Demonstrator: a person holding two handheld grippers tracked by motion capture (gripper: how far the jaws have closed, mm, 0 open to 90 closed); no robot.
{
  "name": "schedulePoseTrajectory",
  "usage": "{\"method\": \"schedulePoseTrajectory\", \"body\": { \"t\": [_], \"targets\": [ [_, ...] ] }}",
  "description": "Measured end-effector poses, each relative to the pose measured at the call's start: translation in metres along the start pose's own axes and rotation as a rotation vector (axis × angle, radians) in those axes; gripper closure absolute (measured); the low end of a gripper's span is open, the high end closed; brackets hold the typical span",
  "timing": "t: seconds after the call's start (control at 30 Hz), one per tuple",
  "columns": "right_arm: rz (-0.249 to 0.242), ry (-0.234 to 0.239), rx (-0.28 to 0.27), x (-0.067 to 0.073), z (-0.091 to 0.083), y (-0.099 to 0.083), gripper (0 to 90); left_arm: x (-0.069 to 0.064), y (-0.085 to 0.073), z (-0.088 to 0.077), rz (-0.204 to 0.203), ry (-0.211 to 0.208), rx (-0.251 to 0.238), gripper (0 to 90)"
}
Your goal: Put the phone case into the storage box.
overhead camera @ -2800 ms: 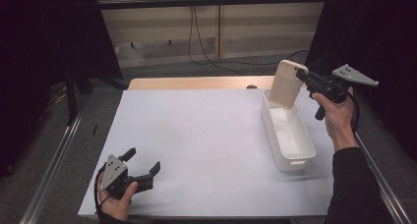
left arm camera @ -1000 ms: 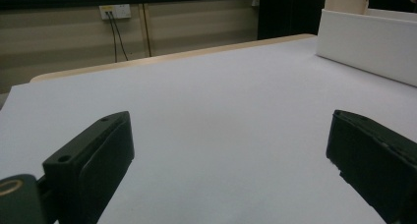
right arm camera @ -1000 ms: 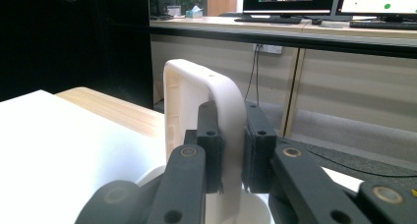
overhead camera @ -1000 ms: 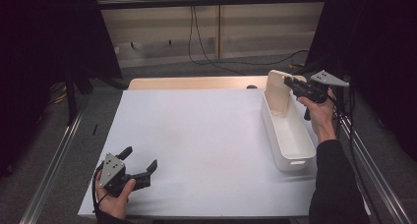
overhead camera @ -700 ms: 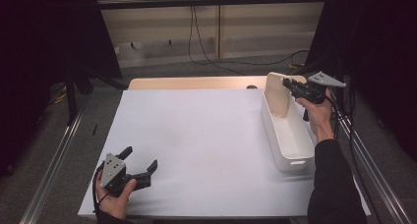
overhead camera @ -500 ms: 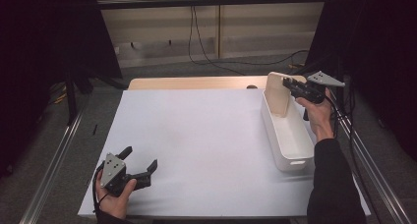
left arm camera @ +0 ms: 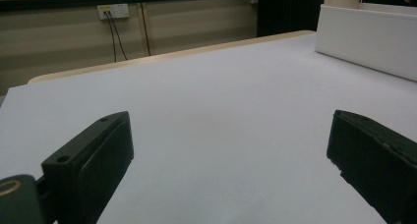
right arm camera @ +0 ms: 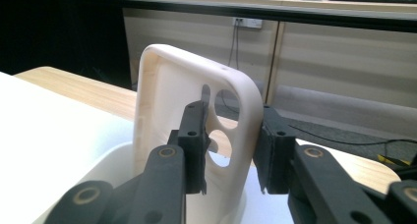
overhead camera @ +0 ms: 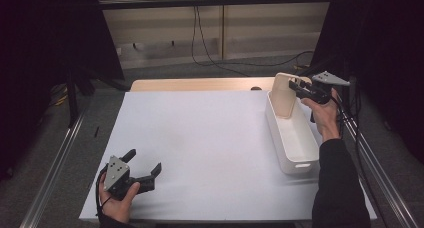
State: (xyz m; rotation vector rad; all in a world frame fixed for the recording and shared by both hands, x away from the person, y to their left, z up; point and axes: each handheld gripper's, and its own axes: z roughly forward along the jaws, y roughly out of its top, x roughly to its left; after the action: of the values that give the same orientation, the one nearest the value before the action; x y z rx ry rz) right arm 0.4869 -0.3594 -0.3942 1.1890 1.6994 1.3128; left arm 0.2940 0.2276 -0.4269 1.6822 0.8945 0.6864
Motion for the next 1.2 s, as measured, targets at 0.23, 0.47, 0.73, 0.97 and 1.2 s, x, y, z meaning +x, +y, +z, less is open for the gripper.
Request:
{"method": "schedulePoseTrajectory", "body": {
  "t": [0.23, 0.47, 0.73, 0.97, 1.2],
  "targets": [
    [0.012, -0.032, 0.019, -0.004, -0.003, -0.001, 64.6, -0.001, 0.000, 0.000, -0.001, -0.003, -0.003, 3.5],
    [0.026, -0.038, 0.032, -0.005, -0.005, -0.001, 75.4, 0.000, 0.000, 0.001, 0.004, -0.005, 0.000, 3.5],
    [0.027, -0.035, 0.027, -0.002, 0.003, -0.003, 78.9, 0.000, 0.000, 0.000, -0.001, -0.003, -0.005, 3.6],
    [0.029, -0.048, 0.021, -0.001, 0.004, -0.003, 76.2, 0.000, 0.001, 0.001, 0.001, -0.003, -0.004, 3.5],
    [0.037, -0.071, -0.001, -0.002, 0.001, -0.003, 64.4, 0.001, 0.001, 0.002, 0.006, -0.006, -0.002, 3.6]
  ]
}}
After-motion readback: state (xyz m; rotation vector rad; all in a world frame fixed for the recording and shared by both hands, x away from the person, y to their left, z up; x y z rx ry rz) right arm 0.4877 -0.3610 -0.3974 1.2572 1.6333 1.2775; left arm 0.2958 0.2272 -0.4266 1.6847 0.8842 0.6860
